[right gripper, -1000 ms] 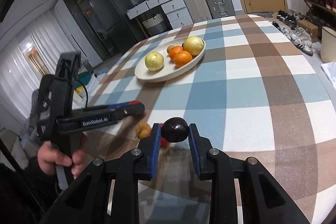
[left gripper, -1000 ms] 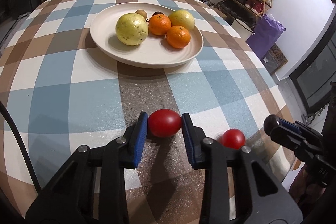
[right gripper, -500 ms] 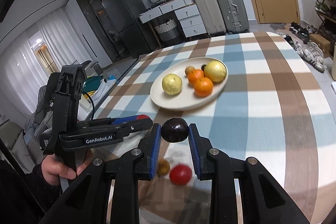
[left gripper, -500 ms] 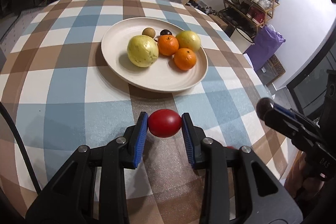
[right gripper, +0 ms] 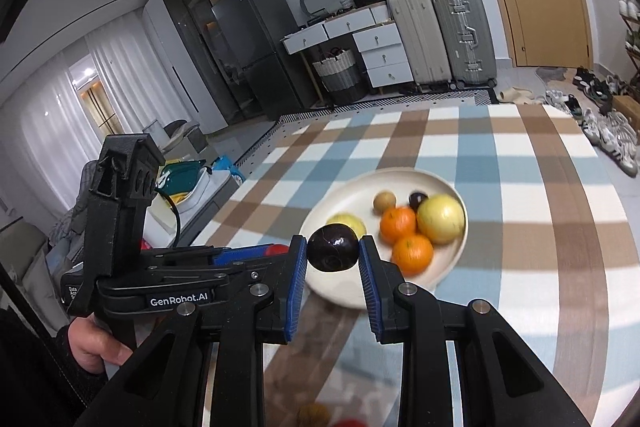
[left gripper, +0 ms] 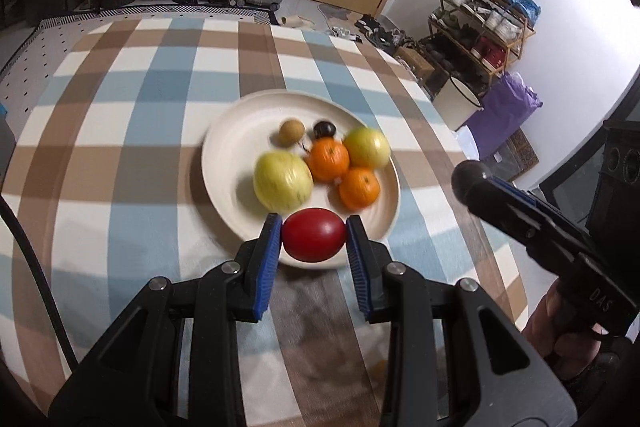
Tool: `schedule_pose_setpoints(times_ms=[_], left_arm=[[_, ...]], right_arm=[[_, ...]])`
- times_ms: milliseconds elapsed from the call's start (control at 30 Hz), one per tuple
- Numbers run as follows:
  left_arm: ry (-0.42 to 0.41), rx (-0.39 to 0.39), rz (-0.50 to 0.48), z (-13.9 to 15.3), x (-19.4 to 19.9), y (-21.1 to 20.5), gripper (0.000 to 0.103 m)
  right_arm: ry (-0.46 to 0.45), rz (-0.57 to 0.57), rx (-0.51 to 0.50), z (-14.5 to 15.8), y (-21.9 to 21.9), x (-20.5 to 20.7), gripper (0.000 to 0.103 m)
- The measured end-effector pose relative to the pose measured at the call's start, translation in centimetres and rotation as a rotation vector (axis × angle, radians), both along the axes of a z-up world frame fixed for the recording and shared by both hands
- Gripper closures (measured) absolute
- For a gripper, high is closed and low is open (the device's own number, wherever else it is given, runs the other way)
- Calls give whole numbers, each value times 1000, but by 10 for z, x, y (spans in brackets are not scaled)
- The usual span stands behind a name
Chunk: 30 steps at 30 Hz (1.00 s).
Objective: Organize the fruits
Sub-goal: 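Carry the red tomato with the left gripper while the right gripper carries the cherry toward the plate, then lower the tomato and cherry onto the white plate and open both grippers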
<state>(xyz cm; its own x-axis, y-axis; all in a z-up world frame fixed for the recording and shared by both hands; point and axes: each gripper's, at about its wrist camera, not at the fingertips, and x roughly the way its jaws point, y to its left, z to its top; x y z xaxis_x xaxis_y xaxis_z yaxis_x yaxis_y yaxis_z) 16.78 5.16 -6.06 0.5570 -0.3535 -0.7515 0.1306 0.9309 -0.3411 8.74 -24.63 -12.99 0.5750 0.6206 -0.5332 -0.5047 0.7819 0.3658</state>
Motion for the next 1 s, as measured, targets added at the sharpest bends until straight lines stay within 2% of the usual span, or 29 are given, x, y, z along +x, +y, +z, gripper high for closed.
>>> schedule_pose_setpoints(times_ms=[133, 433, 700, 1000], left_arm=[[7, -29, 14, 7, 24, 9, 73], [4, -25, 21, 12, 71, 11, 73], [60, -17, 20, -12, 110, 15, 73], [114, -27, 17, -42, 135, 20, 73]], right_arm=[[-6, -4, 20, 10, 1, 27, 76], [2, 6, 39, 20, 16, 76, 76], [84, 18, 9, -7, 38, 106, 76], [131, 15, -96, -43, 50, 126, 76]])
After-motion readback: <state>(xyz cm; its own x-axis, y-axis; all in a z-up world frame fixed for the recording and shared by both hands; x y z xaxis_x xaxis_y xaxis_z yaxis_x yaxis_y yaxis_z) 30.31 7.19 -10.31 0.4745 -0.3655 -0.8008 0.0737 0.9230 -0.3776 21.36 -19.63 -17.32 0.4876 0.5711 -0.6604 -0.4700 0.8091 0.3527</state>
